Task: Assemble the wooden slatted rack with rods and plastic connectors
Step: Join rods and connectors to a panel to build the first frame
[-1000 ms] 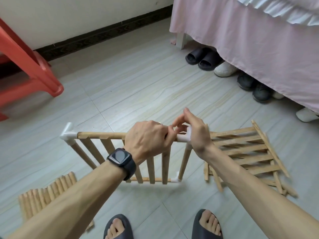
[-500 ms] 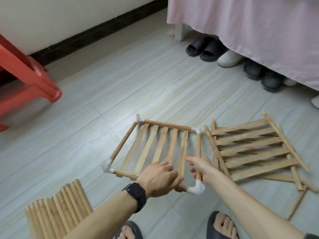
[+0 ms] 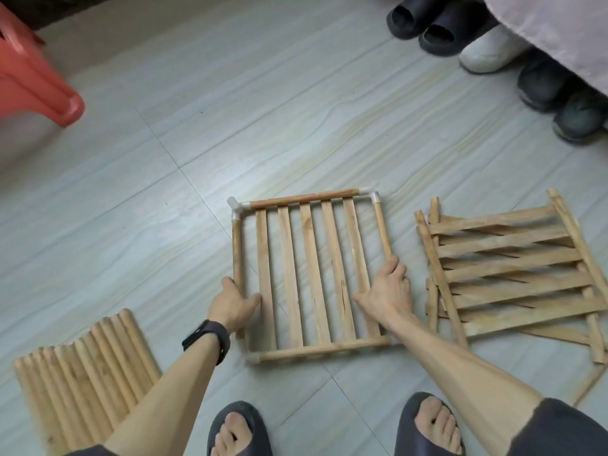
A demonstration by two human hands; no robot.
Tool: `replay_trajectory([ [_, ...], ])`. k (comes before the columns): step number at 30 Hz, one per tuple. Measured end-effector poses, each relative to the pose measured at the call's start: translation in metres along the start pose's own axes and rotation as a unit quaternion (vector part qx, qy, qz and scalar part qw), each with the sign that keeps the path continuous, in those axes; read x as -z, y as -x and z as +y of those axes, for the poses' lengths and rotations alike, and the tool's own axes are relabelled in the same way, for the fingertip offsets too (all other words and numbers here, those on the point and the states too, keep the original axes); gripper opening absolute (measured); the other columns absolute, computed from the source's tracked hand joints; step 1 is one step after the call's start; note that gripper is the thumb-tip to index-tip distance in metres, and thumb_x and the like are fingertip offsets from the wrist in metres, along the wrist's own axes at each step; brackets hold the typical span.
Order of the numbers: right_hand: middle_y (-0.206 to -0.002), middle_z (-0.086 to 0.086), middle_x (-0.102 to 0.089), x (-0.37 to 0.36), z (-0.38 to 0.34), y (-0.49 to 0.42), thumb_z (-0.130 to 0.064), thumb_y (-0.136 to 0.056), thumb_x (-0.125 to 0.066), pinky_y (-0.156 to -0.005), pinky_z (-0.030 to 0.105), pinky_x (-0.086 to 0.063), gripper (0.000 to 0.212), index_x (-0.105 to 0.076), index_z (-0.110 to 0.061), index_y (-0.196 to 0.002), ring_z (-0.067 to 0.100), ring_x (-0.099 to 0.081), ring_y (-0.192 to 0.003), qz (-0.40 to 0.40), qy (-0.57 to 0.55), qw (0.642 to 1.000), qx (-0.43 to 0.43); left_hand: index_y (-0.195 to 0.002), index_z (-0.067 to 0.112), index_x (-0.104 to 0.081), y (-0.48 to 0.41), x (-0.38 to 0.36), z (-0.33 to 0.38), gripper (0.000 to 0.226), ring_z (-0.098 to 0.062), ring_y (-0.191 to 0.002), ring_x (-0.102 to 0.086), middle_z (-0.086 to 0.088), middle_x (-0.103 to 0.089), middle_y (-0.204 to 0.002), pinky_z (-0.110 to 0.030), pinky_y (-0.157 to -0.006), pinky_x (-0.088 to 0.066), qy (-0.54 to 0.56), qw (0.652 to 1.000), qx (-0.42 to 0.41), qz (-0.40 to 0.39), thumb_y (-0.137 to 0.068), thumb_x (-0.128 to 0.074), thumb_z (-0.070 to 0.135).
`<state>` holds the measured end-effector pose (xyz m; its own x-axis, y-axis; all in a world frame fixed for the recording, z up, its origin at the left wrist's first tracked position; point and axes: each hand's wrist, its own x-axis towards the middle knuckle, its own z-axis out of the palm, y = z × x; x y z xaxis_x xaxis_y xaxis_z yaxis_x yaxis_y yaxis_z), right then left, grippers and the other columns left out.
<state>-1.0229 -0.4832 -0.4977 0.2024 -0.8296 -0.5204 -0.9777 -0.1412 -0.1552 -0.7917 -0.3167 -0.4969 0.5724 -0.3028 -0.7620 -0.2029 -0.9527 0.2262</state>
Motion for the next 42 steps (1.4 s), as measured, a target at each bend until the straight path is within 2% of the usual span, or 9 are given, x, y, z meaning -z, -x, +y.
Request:
replay_trajectory([
  [7,-0.152,0.02,-0.029,0.005,-0.004,-0.01,-0.036,-0.085,-0.073,-0.106,0.044,-0.043,0.112,0.002,0.005,-0.156,0.039,-0.042,-0.134,-0.002,0.022,0.999,0.029,-0.128,0.003,-0.027,0.001,-0.011,0.002,0.071,-0.035,-0.084,-0.068,-0.016,-0.066,-0.098,-0.046,-0.076,-0.061,0.039,0.999,0.014,0.012,-0.088,-0.059,0.052],
  [11,-0.149,0.017,-0.03,0.024,-0.005,-0.013,-0.042,-0.077,-0.08,-0.107,0.044,-0.042,0.118,-0.005,-0.001,-0.157,0.038,-0.042,-0.131,0.003,0.034,0.994,0.105,-0.144,0.009,-0.024,0.01,-0.002,0.011,0.077,-0.041,-0.117,-0.054,-0.02,-0.038,-0.143,-0.052,-0.096,-0.051,0.088,0.99,-0.008,0.107,-0.088,-0.06,0.047],
  [13,-0.143,0.014,-0.035,0.047,-0.009,-0.02,-0.034,-0.072,-0.081,-0.102,0.045,-0.045,0.114,-0.01,-0.005,-0.156,0.036,-0.046,-0.123,0.034,0.071,0.977,0.197,-0.15,0.016,-0.026,0.018,0.013,0.022,0.079,-0.041,-0.135,-0.037,-0.019,-0.027,-0.154,-0.056,-0.105,-0.042,0.021,0.954,-0.151,0.259,-0.085,-0.065,0.038],
  [16,-0.143,0.008,-0.037,0.079,-0.025,-0.027,-0.026,-0.07,-0.077,-0.104,0.045,-0.041,0.107,-0.014,-0.013,-0.155,0.032,-0.048,-0.121,0.047,0.159,0.931,0.326,-0.154,0.013,-0.029,0.019,0.04,0.052,0.092,-0.039,-0.144,-0.03,-0.016,-0.026,-0.159,-0.059,-0.116,-0.03,-0.175,0.823,-0.399,0.366,-0.077,-0.075,0.036],
  [20,-0.148,0.007,-0.042,0.083,-0.05,-0.021,-0.013,-0.064,-0.071,-0.105,0.049,-0.041,0.104,-0.022,-0.01,-0.156,0.033,-0.053,-0.119,0.064,0.24,0.862,0.442,-0.16,0.016,-0.002,0.029,0.062,0.1,0.098,-0.033,-0.153,-0.014,-0.01,-0.016,-0.165,-0.052,-0.125,-0.011,-0.394,0.751,-0.469,0.249,-0.087,-0.065,0.035],
  [22,-0.145,0.009,-0.048,0.081,-0.052,-0.02,-0.009,-0.059,-0.072,-0.102,0.047,-0.045,0.103,-0.031,-0.006,-0.153,0.033,-0.058,-0.113,0.086,0.233,0.849,0.466,-0.158,0.017,0.003,0.026,0.062,0.104,0.098,-0.028,-0.144,-0.032,-0.006,-0.03,-0.157,-0.046,-0.121,-0.021,-0.47,0.732,-0.456,0.188,-0.088,-0.063,0.035],
  [28,-0.148,0.008,-0.049,0.066,-0.047,-0.017,-0.018,-0.059,-0.07,-0.106,0.057,-0.039,0.099,-0.038,-0.004,-0.152,0.032,-0.058,-0.109,0.171,0.236,0.839,0.461,-0.144,0.015,-0.025,0.011,0.057,0.08,0.075,-0.029,-0.088,-0.051,-0.01,-0.053,-0.113,-0.043,-0.084,-0.045,-0.456,0.73,-0.431,0.271,-0.08,-0.064,0.018],
  [32,-0.13,0.018,-0.053,0.06,-0.048,-0.027,0.0,-0.064,-0.071,-0.105,0.052,-0.043,0.096,-0.036,-0.004,-0.152,0.037,-0.055,-0.107,0.195,0.226,0.872,0.388,-0.132,0.013,-0.033,0.002,0.058,0.073,0.055,-0.03,-0.083,-0.049,-0.013,-0.054,-0.108,-0.048,-0.082,-0.045,-0.444,0.734,-0.42,0.297,-0.081,-0.049,0.002],
  [42,-0.096,0.016,-0.056,0.069,-0.071,-0.066,0.008,-0.058,-0.06,-0.082,0.046,-0.049,0.066,-0.054,0.001,-0.124,0.037,-0.055,-0.083,0.22,0.276,0.836,0.42,-0.126,0.01,-0.034,-0.025,0.059,0.076,0.051,-0.029,-0.067,-0.051,-0.013,-0.059,-0.098,-0.042,-0.064,-0.045,-0.421,0.754,-0.4,0.306,-0.078,-0.046,-0.001],
])
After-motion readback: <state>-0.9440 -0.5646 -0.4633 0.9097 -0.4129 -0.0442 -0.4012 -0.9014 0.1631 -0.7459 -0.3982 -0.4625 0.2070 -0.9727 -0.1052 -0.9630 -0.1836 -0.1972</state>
